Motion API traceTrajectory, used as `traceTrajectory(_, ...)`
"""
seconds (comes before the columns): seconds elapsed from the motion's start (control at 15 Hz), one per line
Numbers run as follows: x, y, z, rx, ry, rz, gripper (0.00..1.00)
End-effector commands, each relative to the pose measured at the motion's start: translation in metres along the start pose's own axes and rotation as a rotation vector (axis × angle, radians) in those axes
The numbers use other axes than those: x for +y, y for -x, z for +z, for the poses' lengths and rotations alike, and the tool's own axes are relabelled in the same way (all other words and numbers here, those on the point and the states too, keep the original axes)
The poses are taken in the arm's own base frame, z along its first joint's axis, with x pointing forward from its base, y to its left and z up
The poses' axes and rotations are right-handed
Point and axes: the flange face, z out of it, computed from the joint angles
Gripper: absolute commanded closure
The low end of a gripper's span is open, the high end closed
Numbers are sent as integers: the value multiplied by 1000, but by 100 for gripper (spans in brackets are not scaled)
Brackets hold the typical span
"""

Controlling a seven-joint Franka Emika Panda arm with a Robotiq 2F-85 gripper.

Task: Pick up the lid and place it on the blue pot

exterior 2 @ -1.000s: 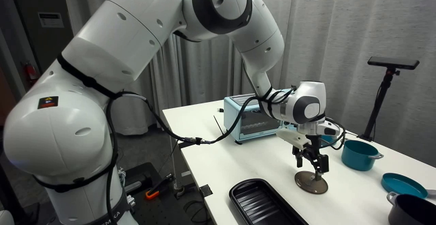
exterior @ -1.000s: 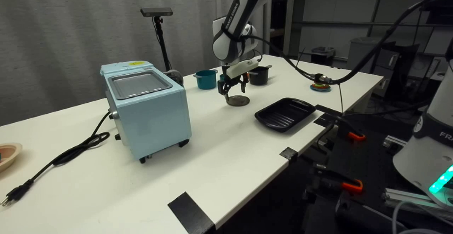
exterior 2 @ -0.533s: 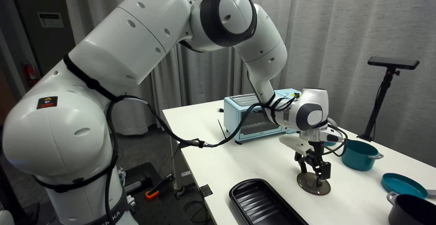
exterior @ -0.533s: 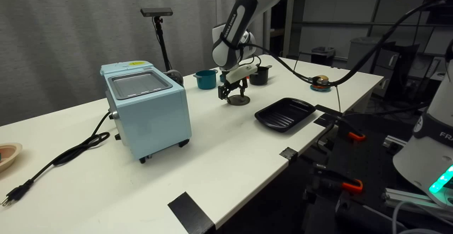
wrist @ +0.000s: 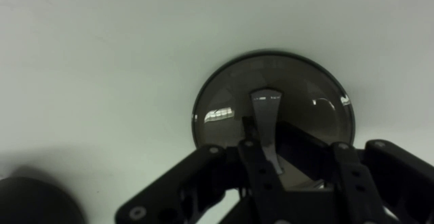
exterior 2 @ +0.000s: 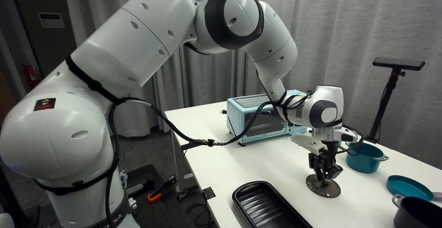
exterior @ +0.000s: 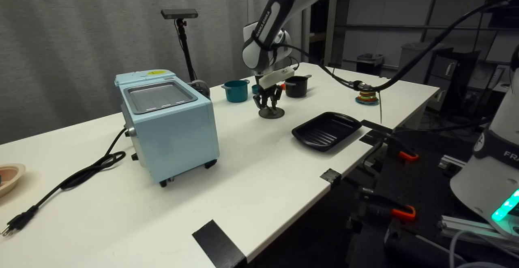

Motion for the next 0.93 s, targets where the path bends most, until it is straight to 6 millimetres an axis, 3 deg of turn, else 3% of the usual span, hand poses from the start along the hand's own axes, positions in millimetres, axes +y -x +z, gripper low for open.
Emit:
traceTrajectory(0.0, 6, -16, 9, -24, -7, 37, 100)
traceTrajectory(0.07, 14, -22, 7, -25, -5, 47, 96)
traceTrajectory(0.4, 27, -45, -12, 10, -11, 84, 96)
traceTrajectory(0.87, 36, -84, -69, 81, -15, 110, 96)
